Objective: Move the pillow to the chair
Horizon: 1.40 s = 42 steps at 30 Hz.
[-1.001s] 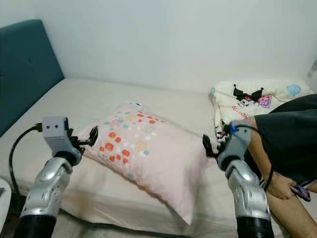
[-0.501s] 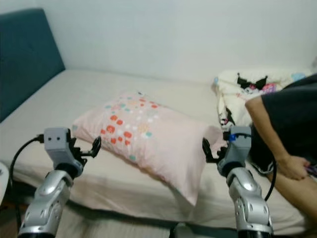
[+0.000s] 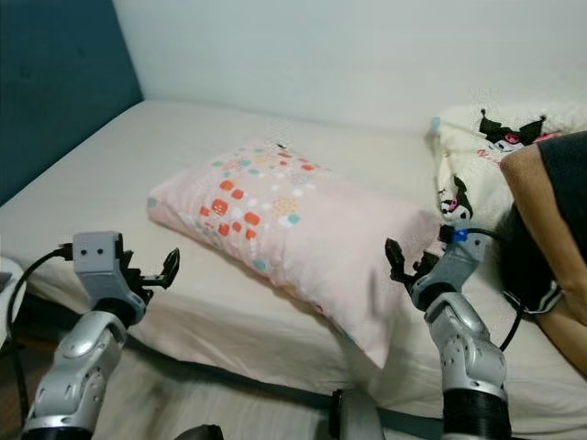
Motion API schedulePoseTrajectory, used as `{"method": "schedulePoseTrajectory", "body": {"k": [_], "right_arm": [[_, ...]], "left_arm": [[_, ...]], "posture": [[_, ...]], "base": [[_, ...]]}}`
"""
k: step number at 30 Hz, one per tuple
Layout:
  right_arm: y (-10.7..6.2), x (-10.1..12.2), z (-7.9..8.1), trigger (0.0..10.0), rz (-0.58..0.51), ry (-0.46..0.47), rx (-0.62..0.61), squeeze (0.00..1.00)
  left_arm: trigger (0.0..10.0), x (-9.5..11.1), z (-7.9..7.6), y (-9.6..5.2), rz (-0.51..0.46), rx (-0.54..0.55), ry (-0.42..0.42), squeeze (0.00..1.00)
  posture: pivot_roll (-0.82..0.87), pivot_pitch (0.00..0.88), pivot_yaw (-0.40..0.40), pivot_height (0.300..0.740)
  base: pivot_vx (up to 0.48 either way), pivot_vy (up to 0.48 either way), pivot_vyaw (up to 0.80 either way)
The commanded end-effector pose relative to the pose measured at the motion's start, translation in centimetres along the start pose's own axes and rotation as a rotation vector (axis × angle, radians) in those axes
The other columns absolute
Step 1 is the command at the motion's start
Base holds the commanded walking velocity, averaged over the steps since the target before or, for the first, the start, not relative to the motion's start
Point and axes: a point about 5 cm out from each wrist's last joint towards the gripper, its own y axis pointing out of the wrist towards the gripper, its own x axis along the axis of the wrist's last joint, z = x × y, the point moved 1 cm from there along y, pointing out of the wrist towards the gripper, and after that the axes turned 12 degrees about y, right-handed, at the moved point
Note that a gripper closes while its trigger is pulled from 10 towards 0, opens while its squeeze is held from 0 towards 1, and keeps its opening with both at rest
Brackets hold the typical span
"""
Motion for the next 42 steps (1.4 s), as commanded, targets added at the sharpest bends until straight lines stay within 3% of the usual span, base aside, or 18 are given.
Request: {"method": "schedulePoseTrajectory", "body": {"k": [1,9,13,20,26,35,42], "right_arm": [[0.2,-0.5,-0.6,10.0,0.027,0.016,-0.024,0.0],[0.0,-1.2,-1.5,10.0,0.032,0.061,-0.045,0.0],[0.1,-1.8,-2.5,10.0,0.027,0.171,-0.036,0.0],[0.5,-2.2,-3.0,10.0,0.018,0.247,-0.015,0.0],[1.7,-1.5,-0.7,10.0,-0.001,0.307,0.156,0.0],[3.3,-1.8,-0.8,10.0,0.018,0.349,0.061,0.0],[4.5,-1.5,0.9,10.0,0.042,0.385,0.107,0.0]], "left_arm": [[10.0,0.5,0.6,0.1,-0.002,0.009,0.016,0.0],[10.0,1.5,1.9,0.1,-0.015,0.031,0.039,0.0],[10.0,2.0,2.7,-0.2,-0.006,0.036,0.065,0.0],[10.0,2.7,3.6,-0.3,0.001,0.029,0.097,0.0],[10.0,3.4,4.0,-0.4,0.002,0.026,0.114,0.0],[10.0,3.8,4.0,-0.5,0.005,0.026,0.121,0.0],[10.0,3.9,3.7,-0.7,0.007,0.025,0.117,0.0]], "posture": [[-0.03,0.051,0.012,0.54],[-0.02,0.115,0.017,0.515],[0.0,0.179,0.033,0.49],[0.01,0.224,0.048,0.465],[0.04,0.252,0.053,0.465],[0.07,0.274,0.035,0.465],[0.08,0.27,0.033,0.465]], "base": [[0.0,0.0,0.0],[0.0,0.0,0.0],[0.0,0.0,0.0],[0.0,0.0,0.0],[0.0,0.0,0.0],[0.0,0.0,0.0],[0.0,0.0,0.0]]}}
